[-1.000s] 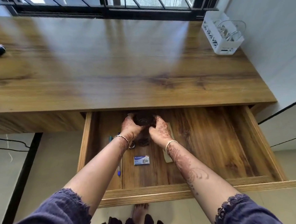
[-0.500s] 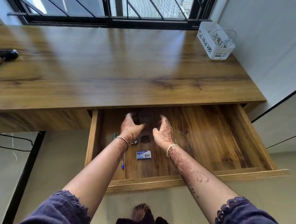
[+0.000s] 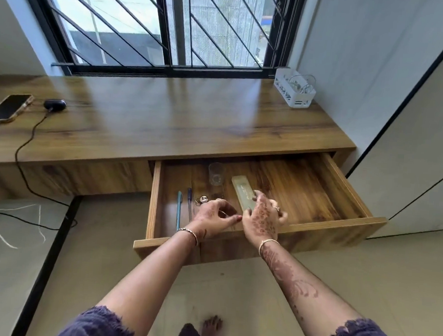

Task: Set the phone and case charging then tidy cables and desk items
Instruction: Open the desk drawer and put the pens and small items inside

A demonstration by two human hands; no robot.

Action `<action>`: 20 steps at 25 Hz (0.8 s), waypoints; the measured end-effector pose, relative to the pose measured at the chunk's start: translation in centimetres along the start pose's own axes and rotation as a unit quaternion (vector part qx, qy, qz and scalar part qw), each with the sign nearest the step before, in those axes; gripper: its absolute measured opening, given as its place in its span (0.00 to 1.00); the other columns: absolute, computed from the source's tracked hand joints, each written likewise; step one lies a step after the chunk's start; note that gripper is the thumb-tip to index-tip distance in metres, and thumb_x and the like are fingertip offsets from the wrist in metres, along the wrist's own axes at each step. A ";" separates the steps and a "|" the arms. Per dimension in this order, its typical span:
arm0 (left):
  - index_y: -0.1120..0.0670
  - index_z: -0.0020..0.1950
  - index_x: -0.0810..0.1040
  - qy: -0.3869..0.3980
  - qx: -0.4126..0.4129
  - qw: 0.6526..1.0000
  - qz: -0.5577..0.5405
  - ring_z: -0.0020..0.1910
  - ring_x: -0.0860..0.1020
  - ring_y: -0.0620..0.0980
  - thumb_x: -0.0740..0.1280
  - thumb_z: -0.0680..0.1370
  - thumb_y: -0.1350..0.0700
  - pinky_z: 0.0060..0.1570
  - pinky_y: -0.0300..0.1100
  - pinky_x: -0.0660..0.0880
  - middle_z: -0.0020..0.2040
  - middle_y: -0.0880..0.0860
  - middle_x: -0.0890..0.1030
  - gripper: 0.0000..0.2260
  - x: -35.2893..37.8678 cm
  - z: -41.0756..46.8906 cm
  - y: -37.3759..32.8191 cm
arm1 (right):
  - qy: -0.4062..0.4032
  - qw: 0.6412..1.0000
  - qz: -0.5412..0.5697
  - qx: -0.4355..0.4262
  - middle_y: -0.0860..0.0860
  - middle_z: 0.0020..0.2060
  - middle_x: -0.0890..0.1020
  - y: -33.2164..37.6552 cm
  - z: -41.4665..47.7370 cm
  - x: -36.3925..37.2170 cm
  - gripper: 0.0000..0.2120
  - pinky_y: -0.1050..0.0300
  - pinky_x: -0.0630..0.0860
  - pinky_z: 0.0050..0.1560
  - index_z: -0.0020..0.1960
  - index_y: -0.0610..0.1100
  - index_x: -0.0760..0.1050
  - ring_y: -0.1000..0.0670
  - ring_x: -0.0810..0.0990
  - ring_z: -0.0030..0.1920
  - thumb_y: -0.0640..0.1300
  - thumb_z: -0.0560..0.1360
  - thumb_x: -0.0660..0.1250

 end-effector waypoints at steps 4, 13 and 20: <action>0.49 0.50 0.84 0.033 0.066 0.995 0.064 0.45 0.81 0.43 0.71 0.72 0.51 0.49 0.39 0.79 0.47 0.47 0.84 0.08 2.1 -3.2 -0.7 | -0.101 0.977 0.095 0.164 0.47 0.76 0.51 -3.8 -4.2 -0.7 0.40 0.37 0.56 0.68 0.75 0.47 0.51 0.44 0.52 0.75 0.45 0.70 0.69; 0.46 0.56 0.79 0.044 0.159 0.931 0.325 0.52 0.78 0.52 0.67 0.75 0.50 0.41 0.46 0.75 0.53 0.49 0.75 0.10 2.0 -3.4 -2.5 | -0.139 0.890 0.315 0.300 0.38 0.76 0.40 -2.7 -4.3 0.9 0.40 0.44 0.41 0.76 0.77 0.40 0.40 0.41 0.40 0.77 0.45 0.76 0.63; 0.46 0.55 0.79 -0.027 0.165 0.912 0.375 0.53 0.76 0.51 0.68 0.74 0.49 0.38 0.45 0.73 0.53 0.50 0.74 0.10 0.6 0.3 -3.1 | -0.114 0.872 0.365 0.306 0.39 0.76 0.39 -1.1 0.1 2.1 0.38 0.52 0.41 0.75 0.77 0.43 0.40 0.43 0.41 0.77 0.43 0.76 0.61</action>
Point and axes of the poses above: each hand's wrist, its own z-axis towards the middle knuckle, its own x-axis out of the palm, y = z × x, the point moved 8 cm from there along z, towards the middle knuckle
